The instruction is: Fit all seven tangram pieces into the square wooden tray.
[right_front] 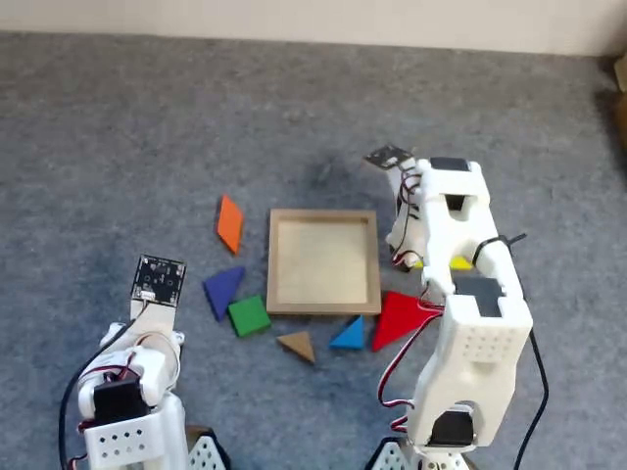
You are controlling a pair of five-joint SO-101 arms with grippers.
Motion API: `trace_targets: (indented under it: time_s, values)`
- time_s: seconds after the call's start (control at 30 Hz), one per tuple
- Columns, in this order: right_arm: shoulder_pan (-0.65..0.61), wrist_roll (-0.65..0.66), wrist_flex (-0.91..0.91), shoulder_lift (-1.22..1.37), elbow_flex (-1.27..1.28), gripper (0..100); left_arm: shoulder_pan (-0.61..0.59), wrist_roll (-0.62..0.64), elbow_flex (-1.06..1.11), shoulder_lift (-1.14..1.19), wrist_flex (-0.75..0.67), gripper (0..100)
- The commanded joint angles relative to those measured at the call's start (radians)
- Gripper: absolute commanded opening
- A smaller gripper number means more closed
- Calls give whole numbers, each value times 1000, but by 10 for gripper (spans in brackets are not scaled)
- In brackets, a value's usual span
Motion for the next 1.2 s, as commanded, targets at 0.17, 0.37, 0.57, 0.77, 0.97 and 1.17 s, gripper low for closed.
trace_targets:
  time_s: [0.17, 0.37, 0.57, 0.77, 0.97, 1.17]
  values:
    - [10, 9, 5, 5, -28, 218, -5, 5, 19, -5, 3, 7]
    - [10, 9, 7, 4, -28, 171, -5, 5, 19, -5, 3, 7]
    - [-16, 5, 171, -25, -151, 166, -5, 5, 19, -5, 3, 7]
    - [-73, 2, 328, -76, -280, 166, -5, 5, 19, -5, 3, 7]
    - [-159, -120, 400, -130, -325, 166, -5, 5, 19, -5, 3, 7]
    - [-263, -351, 398, -189, -325, 166, -5, 5, 19, -5, 3, 7]
